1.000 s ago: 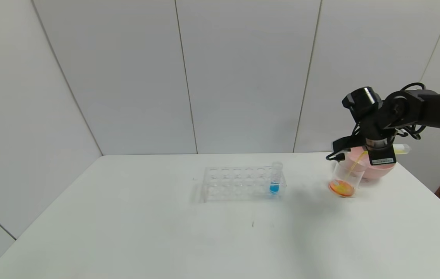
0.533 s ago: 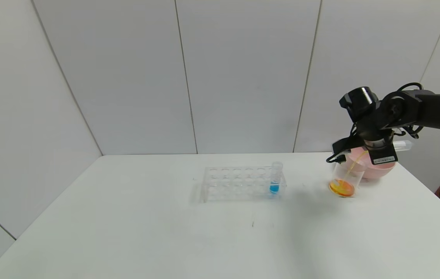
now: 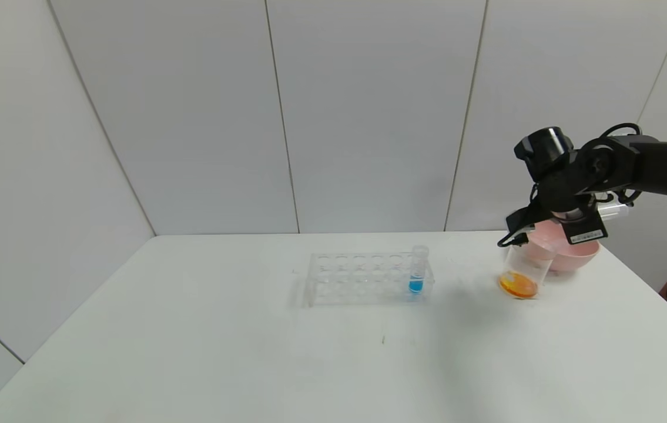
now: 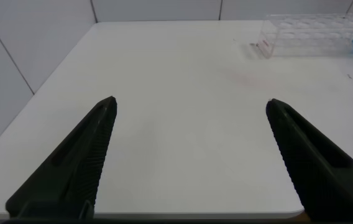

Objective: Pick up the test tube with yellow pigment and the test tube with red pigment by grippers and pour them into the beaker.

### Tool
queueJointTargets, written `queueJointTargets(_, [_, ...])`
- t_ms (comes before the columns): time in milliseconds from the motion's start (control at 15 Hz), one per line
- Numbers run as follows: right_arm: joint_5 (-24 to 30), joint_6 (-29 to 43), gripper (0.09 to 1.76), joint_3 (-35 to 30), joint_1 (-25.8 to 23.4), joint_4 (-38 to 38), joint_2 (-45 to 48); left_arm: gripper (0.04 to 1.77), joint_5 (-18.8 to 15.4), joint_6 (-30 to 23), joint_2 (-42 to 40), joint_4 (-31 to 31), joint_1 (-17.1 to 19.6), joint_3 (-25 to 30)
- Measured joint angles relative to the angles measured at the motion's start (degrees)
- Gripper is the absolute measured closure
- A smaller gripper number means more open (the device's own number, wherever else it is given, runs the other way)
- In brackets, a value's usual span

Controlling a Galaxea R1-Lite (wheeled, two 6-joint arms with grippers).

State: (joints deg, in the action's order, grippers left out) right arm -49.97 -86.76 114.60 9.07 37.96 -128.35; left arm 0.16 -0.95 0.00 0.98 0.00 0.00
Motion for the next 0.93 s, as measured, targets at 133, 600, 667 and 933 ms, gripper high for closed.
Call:
queueJointTargets(133, [0.02, 0.09, 1.3, 0.0, 0.02, 0.05, 0.05, 0.09, 0.0, 0.0, 0.0, 0.0, 0.0, 0.0])
queueJointTargets(600, [4.95, 4.29, 1.3, -0.13, -0.78, 0.73, 1.71, 0.09, 0.0, 0.0, 0.0, 0.0, 0.0, 0.0])
queueJointTargets(667, [7.72, 4.62, 1.3, -0.33, -1.58, 1.5, 2.41, 0.09, 0.0, 0.02, 0.0, 0.0, 0.0, 0.0])
queueJointTargets(933, [21.24, 9.11, 1.3, -0.88, -6.29, 11.45, 7.35, 0.09, 0.0, 0.0, 0.0, 0.0, 0.0, 0.0])
